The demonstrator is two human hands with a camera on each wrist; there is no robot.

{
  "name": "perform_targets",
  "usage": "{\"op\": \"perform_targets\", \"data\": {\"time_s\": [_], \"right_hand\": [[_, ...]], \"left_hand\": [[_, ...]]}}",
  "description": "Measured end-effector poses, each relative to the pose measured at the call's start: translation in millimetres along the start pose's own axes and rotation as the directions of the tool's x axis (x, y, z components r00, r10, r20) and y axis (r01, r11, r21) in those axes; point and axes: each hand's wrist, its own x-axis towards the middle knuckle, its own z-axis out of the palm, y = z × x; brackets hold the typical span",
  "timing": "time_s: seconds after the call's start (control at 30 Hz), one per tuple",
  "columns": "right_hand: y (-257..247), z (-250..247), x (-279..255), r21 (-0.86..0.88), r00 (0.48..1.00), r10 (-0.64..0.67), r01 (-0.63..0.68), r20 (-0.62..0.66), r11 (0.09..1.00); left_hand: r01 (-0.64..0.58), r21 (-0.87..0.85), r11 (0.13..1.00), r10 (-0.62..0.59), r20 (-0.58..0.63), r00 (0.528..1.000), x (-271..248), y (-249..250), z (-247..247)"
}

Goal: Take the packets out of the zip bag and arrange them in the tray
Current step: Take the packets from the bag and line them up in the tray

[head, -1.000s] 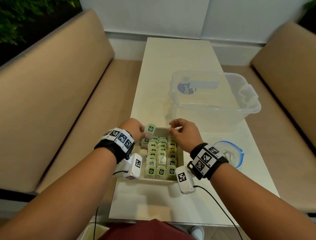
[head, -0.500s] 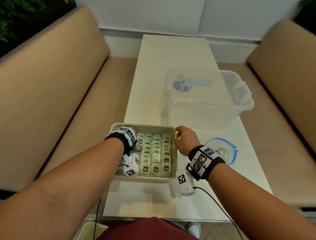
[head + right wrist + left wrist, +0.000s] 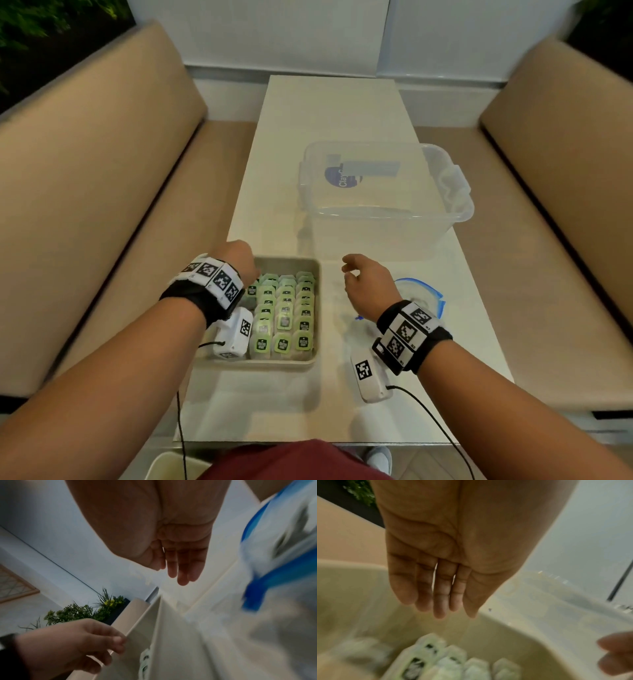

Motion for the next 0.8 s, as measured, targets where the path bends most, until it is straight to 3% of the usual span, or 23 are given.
{"op": "perform_targets", "data": {"time_s": [0.17, 0.23, 0.33, 0.47, 0.6, 0.8], "right_hand": [[51.3, -50.5, -14.2, -0.029, 0.995, 0.020, -0.023, -0.102, 0.999], [73.3, -66.4, -20.1, -0.110, 0.993, 0.017, -0.030, -0.118, 0.993], [102.7, -81.2, -28.5, -0.189, 0.998, 0.053, -0.059, -0.035, 0.980], [128.9, -90.0, -34.6, -0.326, 0.987, 0.067, -0.017, 0.144, 0.945], [145.9, -94.5, -35.4, -0.347, 0.967, 0.052, 0.038, 0.248, 0.937], [161.0, -95.3, -35.8, -0.403, 0.910, 0.120, 0.055, 0.396, 0.914]], "left_hand": [[-0.292, -0.345, 0.892, 0.242, -0.181, 0.953, -51.7, 78.1, -19.5], [-0.386, -0.385, 0.839, 0.338, -0.188, 0.922, -58.0, 117.4, -9.6], [-0.477, -0.368, 0.798, 0.448, -0.166, 0.878, -58.5, 173.0, 14.6], [-0.458, -0.232, 0.858, 0.464, -0.031, 0.885, -52.7, 223.7, 55.2], [-0.327, -0.040, 0.944, 0.328, 0.047, 0.943, -42.9, 236.0, 90.8], [-0.248, -0.107, 0.963, 0.254, 0.045, 0.966, -43.9, 237.9, 113.9]]}}
